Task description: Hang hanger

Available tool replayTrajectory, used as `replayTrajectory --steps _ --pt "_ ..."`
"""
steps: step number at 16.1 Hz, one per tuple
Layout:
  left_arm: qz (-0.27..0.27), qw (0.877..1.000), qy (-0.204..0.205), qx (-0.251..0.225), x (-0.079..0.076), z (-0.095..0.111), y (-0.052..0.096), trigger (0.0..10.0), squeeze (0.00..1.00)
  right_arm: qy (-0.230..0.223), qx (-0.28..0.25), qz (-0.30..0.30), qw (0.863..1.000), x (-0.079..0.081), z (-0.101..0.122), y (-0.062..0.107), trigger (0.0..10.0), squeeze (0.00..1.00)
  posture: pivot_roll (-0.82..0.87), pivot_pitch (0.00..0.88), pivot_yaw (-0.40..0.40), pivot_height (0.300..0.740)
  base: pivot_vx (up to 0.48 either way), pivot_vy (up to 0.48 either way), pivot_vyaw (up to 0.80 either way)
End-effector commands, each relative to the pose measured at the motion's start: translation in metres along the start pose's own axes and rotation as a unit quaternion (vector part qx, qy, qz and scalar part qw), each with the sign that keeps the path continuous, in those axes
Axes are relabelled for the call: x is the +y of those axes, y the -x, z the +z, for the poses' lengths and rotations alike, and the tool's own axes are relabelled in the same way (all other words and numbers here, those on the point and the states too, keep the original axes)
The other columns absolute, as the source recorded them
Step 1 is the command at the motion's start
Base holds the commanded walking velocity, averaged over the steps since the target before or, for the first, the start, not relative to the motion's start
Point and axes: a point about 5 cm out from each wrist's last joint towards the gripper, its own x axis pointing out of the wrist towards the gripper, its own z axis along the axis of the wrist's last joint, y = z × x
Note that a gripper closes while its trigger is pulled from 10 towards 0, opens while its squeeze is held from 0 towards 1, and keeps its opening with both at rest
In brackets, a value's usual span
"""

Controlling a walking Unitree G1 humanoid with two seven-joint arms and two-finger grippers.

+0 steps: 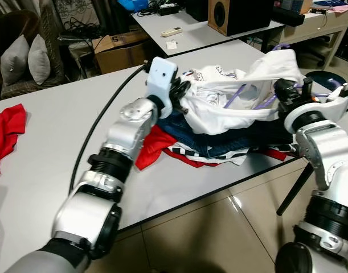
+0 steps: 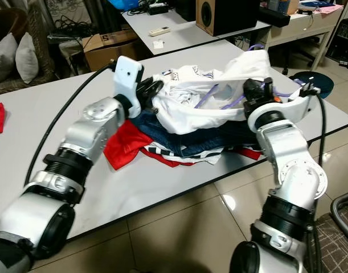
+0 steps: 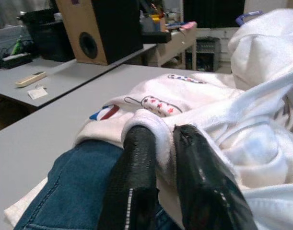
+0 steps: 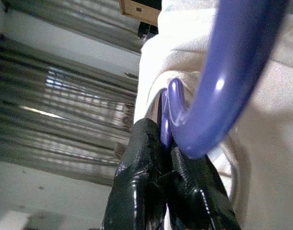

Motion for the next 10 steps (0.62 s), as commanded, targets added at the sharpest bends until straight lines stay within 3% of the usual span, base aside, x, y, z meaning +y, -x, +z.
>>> replayTrajectory --steps 1,4,6,9,10 --pt "-0.021 1.000 0.002 -0.006 0.010 0.005 0.008 10.0 0.00 0.035 0.013 0.010 0.999 0.010 -0.004 0.001 10.0 0.00 -0.12 0.000 0.125 0.740 0.000 0.000 0.00" --pt "-0.098 0.995 0.028 -0.012 0.022 0.011 0.029 10.0 0.00 0.082 0.020 0.003 0.996 0.008 -0.001 0.000 10.0 0.00 -0.10 0.000 0.112 0.740 0.000 0.000 0.00" --pt "-0.087 0.996 -0.008 0.018 0.031 0.003 0.035 10.0 0.00 0.089 0.020 0.002 0.996 0.007 0.000 -0.002 10.0 0.00 -0.10 0.000 0.113 0.740 0.000 0.000 0.00" --pt "-0.101 0.994 -0.015 0.045 0.034 0.000 0.043 10.0 0.00 0.099 0.018 0.004 0.995 0.008 0.002 -0.003 10.0 0.00 -0.10 0.000 0.113 0.740 0.000 0.000 0.00" --pt "-0.092 0.994 -0.007 0.050 0.036 -0.002 0.042 10.0 0.19 0.100 0.018 0.004 0.995 0.008 0.002 -0.003 10.0 0.00 -0.10 0.000 0.113 0.740 0.000 0.000 0.00"
